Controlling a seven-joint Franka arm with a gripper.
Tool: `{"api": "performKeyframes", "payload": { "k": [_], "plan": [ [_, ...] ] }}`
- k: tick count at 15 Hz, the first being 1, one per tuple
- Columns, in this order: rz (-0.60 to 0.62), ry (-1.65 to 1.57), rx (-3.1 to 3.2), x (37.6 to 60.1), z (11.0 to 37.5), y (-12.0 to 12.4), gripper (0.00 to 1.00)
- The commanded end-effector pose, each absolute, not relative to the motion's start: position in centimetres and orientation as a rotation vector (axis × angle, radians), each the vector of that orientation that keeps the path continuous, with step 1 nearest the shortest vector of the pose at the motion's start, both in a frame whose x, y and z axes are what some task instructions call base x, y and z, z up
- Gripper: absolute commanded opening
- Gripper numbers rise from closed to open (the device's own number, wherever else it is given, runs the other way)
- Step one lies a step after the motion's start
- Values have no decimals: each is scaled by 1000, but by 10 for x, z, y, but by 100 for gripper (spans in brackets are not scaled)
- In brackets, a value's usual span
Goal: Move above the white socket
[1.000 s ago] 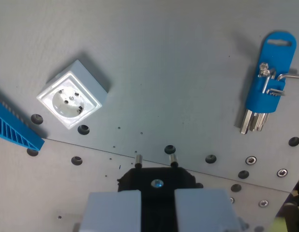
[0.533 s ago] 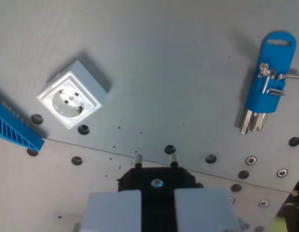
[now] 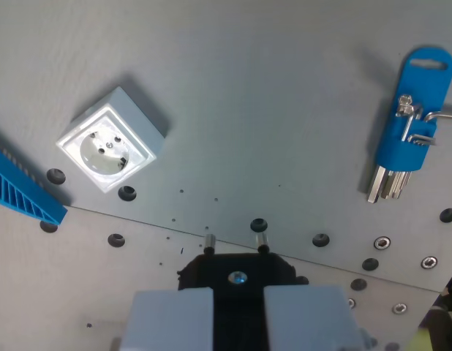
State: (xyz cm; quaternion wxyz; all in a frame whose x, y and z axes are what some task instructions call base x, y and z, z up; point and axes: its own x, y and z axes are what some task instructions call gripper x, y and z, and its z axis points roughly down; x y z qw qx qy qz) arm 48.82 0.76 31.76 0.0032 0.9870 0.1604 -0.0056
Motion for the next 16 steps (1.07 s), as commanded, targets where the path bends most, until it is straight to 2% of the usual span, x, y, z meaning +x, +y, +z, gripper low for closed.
{"api": "performKeyframes", "payload": {
  "k": [1,16],
  "plan": [
    [58,612,3071,484,309,9,0],
    [116,917,2993,460,250,30,0]
  ]
}}
